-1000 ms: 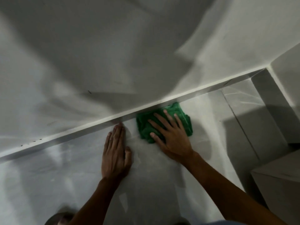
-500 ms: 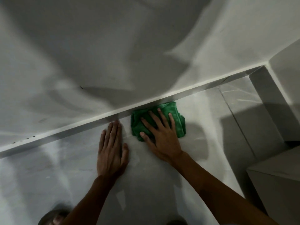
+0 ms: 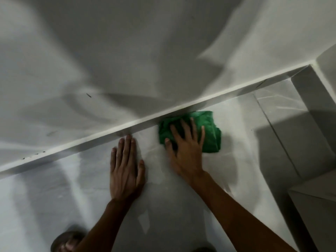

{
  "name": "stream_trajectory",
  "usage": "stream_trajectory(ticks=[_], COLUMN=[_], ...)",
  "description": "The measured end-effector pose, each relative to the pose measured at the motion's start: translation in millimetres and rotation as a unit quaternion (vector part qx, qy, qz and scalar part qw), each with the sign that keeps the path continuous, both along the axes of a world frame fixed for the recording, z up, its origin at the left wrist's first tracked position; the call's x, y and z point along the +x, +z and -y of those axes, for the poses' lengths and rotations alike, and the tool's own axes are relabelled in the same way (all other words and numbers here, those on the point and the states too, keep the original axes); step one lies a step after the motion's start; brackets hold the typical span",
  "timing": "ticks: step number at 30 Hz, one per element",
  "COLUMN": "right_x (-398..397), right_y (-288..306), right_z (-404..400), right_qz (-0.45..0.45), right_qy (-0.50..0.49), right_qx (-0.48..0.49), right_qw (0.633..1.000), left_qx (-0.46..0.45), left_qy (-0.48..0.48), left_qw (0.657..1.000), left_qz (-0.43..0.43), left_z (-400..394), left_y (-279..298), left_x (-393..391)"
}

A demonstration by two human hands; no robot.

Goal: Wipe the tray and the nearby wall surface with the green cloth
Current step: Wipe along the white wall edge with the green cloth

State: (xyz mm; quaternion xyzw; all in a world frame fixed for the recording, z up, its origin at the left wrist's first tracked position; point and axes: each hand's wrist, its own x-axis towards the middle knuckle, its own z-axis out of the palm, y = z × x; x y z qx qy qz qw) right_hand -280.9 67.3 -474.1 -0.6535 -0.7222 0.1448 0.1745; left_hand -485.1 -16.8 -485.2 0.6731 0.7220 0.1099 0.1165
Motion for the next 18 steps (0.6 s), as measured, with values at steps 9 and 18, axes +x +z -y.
stream_trajectory(ticks=[9,18], right_x=[48,93], right_y=[-3,4], right_z=[-17,-50], right_qz=[0.056,0.017], right_qy=[0.102,0.005], right_qx=[0.005,0.022], right_qw=[0.993,1.000], left_qx=[0.009,0.017], left_qy=[-0.015,-0.036], left_qw=[1.000,0.999], left_qz=[0.017,0.025], left_z=[1,-1], left_y=[-2,-1], left_x=[-5,0])
